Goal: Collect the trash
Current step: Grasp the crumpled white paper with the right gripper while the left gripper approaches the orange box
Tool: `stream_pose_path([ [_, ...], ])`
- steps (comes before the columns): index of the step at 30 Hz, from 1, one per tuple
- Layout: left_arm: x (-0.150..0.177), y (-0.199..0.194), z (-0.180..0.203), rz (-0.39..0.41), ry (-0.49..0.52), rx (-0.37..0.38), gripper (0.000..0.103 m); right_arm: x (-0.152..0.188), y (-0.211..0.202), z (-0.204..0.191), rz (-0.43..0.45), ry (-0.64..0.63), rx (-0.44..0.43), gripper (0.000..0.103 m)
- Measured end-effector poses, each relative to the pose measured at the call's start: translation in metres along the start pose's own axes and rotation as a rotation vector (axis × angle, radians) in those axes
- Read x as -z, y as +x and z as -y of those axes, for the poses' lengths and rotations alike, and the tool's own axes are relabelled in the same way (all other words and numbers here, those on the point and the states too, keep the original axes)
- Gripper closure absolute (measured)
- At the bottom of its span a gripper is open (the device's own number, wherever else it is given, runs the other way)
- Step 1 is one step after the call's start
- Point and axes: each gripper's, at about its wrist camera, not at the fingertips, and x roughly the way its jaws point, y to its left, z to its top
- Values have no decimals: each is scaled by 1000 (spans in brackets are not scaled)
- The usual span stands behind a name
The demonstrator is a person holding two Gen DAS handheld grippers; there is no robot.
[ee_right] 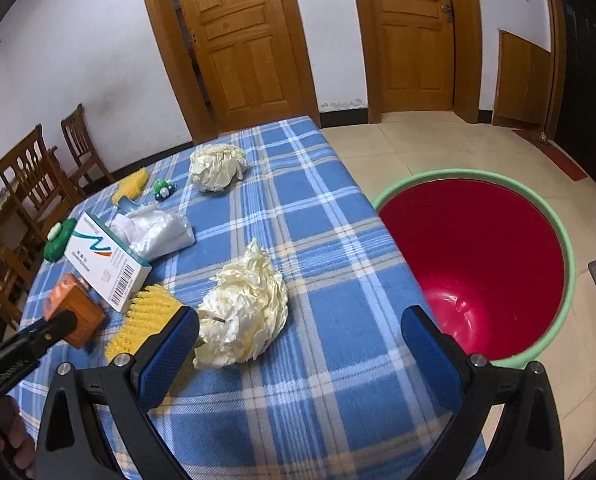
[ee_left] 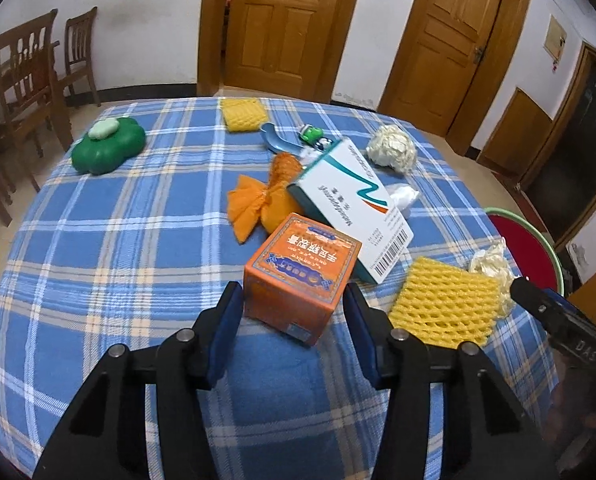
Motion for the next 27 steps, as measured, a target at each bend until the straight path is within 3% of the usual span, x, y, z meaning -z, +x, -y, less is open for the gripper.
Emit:
stream_pose_path([
  [7,2,-11,-12,36,-38,-5,50,2,18,-10,-51,-30,-14,13],
  [17,4,-17,-17,51,-67,6,50,3,16,-24,-50,-77,-64,62],
  [27,2,-30,-11,73,-63,15,50,2,-3,-17,-16,-75,-61,76],
])
